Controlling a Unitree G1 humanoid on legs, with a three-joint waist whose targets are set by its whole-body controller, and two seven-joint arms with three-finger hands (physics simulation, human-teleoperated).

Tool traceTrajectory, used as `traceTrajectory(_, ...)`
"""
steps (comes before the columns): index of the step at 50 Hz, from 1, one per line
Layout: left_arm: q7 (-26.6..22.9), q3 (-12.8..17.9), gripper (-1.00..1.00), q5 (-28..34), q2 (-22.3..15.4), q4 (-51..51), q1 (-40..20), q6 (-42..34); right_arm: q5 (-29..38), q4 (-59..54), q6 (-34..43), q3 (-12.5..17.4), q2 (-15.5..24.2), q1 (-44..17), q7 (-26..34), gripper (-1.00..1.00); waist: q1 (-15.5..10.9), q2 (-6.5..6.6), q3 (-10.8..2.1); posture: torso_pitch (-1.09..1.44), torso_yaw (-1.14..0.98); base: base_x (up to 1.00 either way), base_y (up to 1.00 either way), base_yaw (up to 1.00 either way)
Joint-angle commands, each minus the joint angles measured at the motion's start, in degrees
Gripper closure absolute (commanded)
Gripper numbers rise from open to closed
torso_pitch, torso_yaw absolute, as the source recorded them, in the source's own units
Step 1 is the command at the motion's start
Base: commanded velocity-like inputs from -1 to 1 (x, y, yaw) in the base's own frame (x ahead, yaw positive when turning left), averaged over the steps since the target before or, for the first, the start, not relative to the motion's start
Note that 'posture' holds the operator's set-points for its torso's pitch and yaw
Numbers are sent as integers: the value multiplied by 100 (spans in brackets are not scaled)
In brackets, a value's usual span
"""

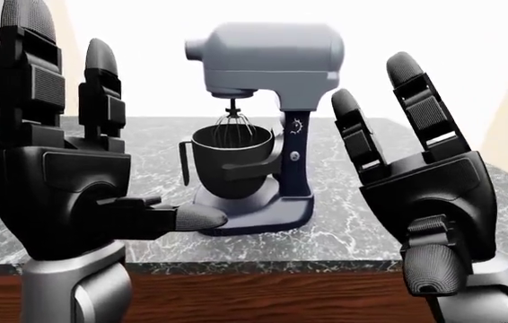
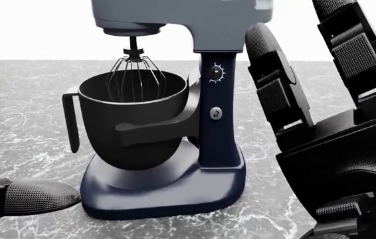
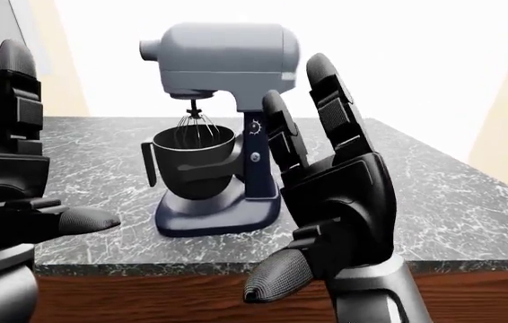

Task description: Open the stand mixer head.

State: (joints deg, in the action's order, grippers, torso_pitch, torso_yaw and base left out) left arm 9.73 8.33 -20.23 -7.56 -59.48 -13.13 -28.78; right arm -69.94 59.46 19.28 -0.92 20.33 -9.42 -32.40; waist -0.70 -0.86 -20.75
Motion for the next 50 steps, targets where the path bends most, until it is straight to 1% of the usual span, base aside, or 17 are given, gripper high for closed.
traceTrajectory(1,-27,13,-100,19,-11,-52,-109,84,28,54,-18,99,-40,-44,66,-100,1,8,34,-54,0,0,0,0)
traceTrajectory(7,-37,14,-100,27,-16,-52,-111,82,-29,54,95,25,-204,140,123,-100,3,5,27,-54,0,0,0,0)
traceTrajectory(10,-45,16,-100,34,-10,-52,-113,78,-199,54,178,81,-284,143,15,-100,3,7,26,-54,0,0,0,0)
traceTrajectory(17,-77,28,-100,59,7,-52,-130,61,6,54,148,-155,-336,365,170,-100,0,3,24,-54,0,0,0,0)
traceTrajectory(24,-80,39,-100,55,2,-52,-132,59,144,54,252,-166,-462,512,318,-100,-4,-1,24,-54,0,0,0,0)
traceTrajectory(27,-81,42,-100,54,-2,-52,-134,59,150,54,393,-92,-591,560,361,-100,-8,-1,23,-54,0,0,0,0)
traceTrajectory(31,-108,30,-100,84,20,-52,-121,68,-192,54,800,265,-898,463,106,-100,-9,2,19,-54,0,0,0,0)
traceTrajectory(34,-122,26,-100,100,35,-52,-116,69,-436,54,1063,475,-1096,405,-85,-100,-14,4,17,-54,0,0,0,0)
traceTrajectory(37,-120,35,-100,100,33,-52,-122,65,-349,54,1178,475,-1155,451,11,-100,-20,2,16,-54,0,0,0,0)
traceTrajectory(42,-123,22,-100,112,37,-52,-115,72,-672,-95,1301,616,-1259,378,-268,-100,-26,8,12,-54,0,0,0,0)
traceTrajectory(50,-122,18,-100,118,38,-52,-117,69,-658,-306,1299,658,-1280,315,-250,-100,-37,8,10,-54,0,0,0,0)
